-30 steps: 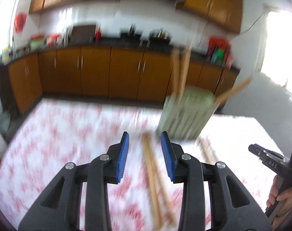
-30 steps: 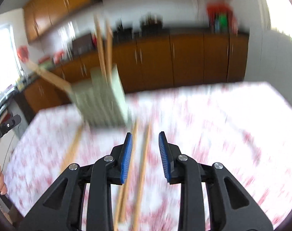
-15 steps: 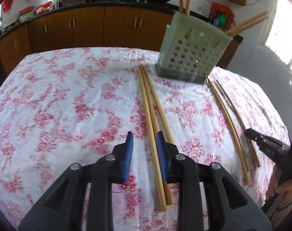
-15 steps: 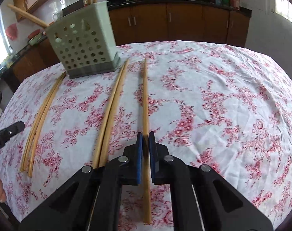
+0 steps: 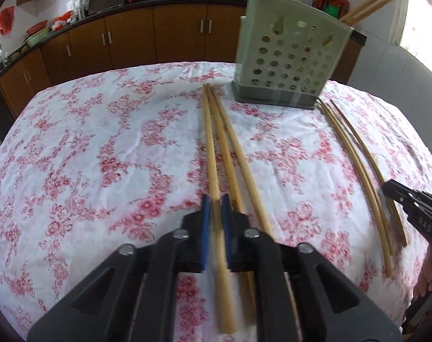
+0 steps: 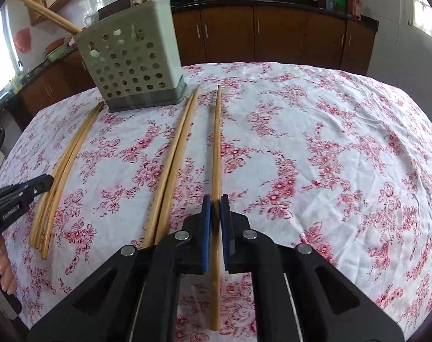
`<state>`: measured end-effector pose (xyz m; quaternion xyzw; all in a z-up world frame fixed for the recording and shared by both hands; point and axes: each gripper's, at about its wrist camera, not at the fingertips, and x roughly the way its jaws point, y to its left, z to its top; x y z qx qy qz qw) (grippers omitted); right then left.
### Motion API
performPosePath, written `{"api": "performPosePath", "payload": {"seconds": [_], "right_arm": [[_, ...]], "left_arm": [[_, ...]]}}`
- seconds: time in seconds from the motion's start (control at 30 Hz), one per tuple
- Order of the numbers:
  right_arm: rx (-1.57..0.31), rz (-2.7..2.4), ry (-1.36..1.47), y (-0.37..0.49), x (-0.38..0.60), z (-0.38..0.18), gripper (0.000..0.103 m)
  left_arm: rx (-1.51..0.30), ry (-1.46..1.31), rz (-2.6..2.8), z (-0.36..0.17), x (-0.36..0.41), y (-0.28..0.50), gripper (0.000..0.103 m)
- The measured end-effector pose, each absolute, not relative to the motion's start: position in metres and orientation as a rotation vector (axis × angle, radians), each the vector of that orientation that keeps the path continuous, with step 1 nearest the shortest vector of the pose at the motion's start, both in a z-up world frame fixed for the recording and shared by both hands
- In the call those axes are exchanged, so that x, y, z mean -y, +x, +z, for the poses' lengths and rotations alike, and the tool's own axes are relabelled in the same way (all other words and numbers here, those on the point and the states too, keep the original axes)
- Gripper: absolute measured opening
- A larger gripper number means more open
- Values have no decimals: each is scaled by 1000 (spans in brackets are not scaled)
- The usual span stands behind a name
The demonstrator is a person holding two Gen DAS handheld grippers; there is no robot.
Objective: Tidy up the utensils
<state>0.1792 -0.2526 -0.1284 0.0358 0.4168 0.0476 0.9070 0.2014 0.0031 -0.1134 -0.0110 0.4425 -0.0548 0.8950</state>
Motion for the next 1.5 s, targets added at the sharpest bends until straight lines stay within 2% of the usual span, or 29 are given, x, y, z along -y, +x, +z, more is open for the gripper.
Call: {"api": "performPosePath", "payload": {"seconds": [0.37,1.5], "right_arm": [[-845,-5,87,195,281,-130,8],[-847,-8,85,197,283,-130,8]], "left_arm": [[-906,-80,-9,-113,-63,211,10],[-897,-108,-16,-114,-68,211,10]]}}
